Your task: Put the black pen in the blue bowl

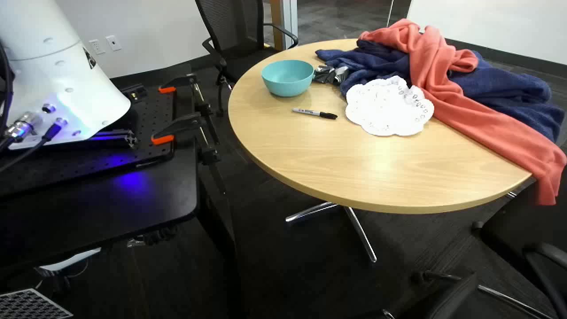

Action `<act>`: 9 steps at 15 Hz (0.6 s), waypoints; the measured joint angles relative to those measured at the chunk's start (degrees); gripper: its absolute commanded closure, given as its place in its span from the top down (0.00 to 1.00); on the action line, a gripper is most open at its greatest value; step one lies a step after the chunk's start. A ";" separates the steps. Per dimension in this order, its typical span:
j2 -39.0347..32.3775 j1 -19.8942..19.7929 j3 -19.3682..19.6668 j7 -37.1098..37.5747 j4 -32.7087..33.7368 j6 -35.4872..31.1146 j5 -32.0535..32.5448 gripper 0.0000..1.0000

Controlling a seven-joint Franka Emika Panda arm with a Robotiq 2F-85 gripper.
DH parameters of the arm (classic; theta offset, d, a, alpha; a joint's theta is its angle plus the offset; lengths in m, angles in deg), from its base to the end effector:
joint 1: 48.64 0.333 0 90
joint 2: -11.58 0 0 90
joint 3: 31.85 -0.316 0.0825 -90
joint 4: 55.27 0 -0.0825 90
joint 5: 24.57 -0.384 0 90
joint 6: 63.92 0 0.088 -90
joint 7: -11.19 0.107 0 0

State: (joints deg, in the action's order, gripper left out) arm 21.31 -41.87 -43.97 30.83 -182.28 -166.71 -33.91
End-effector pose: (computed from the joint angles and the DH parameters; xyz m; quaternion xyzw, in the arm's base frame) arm 0.4361 0.1659 0.4288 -0.9894 0.0382 0.1393 0.0139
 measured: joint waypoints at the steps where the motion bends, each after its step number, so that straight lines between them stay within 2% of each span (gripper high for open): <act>1: 0.00 0.00 0.00 0.00 0.00 -0.01 0.00 1.00; 9: 0.00 -0.04 0.11 0.31 -0.01 -1.14 0.98 1.00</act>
State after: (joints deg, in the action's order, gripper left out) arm 21.30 -41.92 -43.86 31.13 -182.29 -167.86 -32.93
